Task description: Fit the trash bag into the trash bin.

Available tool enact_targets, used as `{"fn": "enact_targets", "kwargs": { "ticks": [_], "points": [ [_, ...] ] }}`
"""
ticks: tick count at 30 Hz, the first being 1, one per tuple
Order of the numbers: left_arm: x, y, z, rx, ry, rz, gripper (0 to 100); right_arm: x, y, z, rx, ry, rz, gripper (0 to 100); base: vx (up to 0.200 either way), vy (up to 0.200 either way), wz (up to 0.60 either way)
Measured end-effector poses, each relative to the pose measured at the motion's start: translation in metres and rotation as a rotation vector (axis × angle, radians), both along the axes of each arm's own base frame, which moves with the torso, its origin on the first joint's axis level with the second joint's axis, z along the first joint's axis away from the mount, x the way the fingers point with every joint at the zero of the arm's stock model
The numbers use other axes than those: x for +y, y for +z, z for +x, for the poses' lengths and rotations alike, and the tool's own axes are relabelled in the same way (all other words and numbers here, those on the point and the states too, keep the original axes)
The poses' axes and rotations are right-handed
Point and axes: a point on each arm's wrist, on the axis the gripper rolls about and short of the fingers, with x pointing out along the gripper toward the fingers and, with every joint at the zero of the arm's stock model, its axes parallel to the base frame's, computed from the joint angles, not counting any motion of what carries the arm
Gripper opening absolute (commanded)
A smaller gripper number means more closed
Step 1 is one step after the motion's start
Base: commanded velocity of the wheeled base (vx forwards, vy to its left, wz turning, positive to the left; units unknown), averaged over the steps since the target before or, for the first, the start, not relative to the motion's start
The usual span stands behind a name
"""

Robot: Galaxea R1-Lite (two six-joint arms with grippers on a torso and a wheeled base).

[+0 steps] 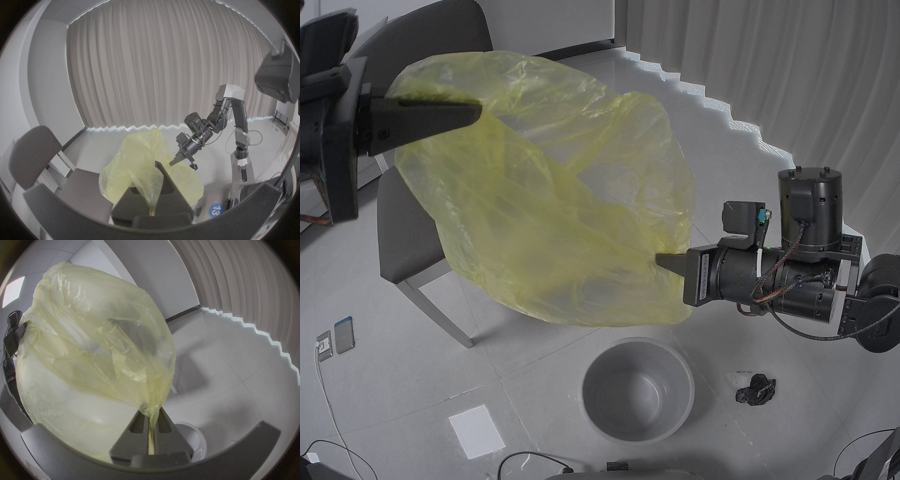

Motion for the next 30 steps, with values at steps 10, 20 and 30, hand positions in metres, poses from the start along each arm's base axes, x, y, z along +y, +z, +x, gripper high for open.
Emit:
{"fn": "enact_targets", "kwargs": {
  "ticks": [10, 20, 30],
  "points": [
    [-0.011, -0.033, 0.025, 0.135, 0.241, -0.221, 0, -0.011, -0.007, 0.004, 0.024, -0.042, -0.023, 0, 0.000, 0.000, 0.00],
    [-0.023, -0.131, 0.027, 0.440, 0.423, -0.402, 0, -0.031, -0.033, -0.004, 0.128, -0.121, -0.142, 0, 0.000, 0.000, 0.00],
    [-0.039, -0.201, 0.005, 0.669, 0.454, -0.476, 0, -0.061, -0.078, -0.029, 0.247, -0.184, -0.371, 0, 0.000, 0.000, 0.00]
  ]
}}
